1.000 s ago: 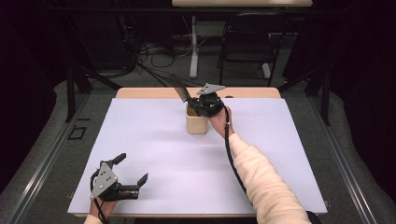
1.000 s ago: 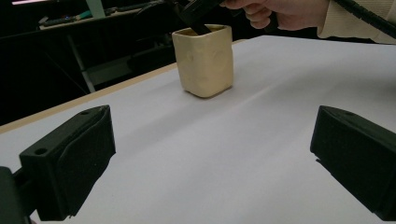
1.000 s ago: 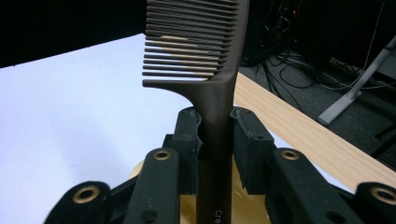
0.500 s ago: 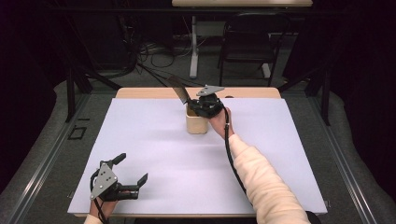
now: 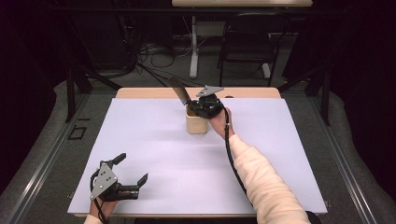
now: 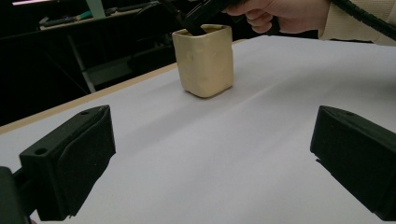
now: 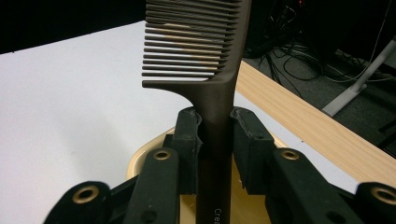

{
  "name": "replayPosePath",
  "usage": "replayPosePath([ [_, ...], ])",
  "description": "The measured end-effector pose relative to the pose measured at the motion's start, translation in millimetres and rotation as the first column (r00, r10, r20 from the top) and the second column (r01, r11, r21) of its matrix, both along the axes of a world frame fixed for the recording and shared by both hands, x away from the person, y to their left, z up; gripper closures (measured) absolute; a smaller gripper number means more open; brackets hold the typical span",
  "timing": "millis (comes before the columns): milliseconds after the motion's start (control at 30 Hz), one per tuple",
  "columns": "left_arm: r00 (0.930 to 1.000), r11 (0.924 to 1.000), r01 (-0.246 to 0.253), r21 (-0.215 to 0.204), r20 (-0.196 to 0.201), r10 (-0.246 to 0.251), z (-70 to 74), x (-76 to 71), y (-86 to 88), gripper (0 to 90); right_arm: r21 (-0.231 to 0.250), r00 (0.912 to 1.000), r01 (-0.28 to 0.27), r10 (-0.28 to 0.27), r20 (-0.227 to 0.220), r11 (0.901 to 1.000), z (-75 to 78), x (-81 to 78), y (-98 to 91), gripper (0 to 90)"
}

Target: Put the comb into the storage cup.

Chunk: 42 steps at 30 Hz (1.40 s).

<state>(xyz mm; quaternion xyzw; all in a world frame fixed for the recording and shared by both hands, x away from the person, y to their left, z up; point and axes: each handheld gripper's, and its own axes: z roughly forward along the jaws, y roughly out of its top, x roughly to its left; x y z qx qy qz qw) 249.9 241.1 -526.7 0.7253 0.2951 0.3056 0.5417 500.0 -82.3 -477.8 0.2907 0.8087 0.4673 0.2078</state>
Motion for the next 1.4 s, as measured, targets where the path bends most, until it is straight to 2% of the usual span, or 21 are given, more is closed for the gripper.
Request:
replayPosePath([
  [267, 1.0, 1.0, 0.0, -0.004, 0.0, 0.0, 0.1, -0.1, 0.2, 0.0, -0.031, 0.9998, -0.004, 0.005, 0.022, 0.9995, 1.2, -4.3, 0.9, 70.4],
  [367, 1.0, 1.0, 0.001, -0.004, 0.0, -0.001, 0.0, 0.1, 0.1, 0.0, -0.023, 0.9993, 0.01, -0.009, 0.037, 0.9997, 5.5, -7.8, -0.7, 53.3],
  [533, 1.0, 1.0, 0.0, -0.003, 0.0, 0.0, 0.0, 0.2, -0.2, 0.0, 0.001, 0.9988, 0.018, -0.018, 0.046, 0.9998, 14.8, -13.3, -7.4, 37.3],
  [700, 1.0, 1.0, 0.001, 0.0, 0.0, -0.001, -0.1, 0.5, -0.3, 0.0, 0.007, 0.9996, 0.003, -0.004, 0.026, 1.0, 21.1, -18.5, -13.4, 25.5],
  [800, 1.0, 1.0, 0.001, -0.002, 0.001, -0.001, -0.2, 0.5, 0.1, 0.0, 0.014, 0.9996, -0.012, 0.011, 0.025, 0.9998, 22.9, -21.2, -15.7, 23.6],
  [1233, 1.0, 1.0, 0.003, 0.0, 0.002, -0.003, 0.1, -0.4, -0.9, 0.0, 0.006, 0.9965, -0.073, 0.073, -0.041, 0.9973, 30.5, -34.7, -21.8, 11.7],
  [1400, 1.0, 1.0, 0.0, -0.003, 0.0, 0.0, -0.2, -0.2, -0.1, 0.0, -0.014, 0.9933, -0.096, 0.095, -0.067, 0.9953, 34.1, -41.9, -26.0, 6.6],
])
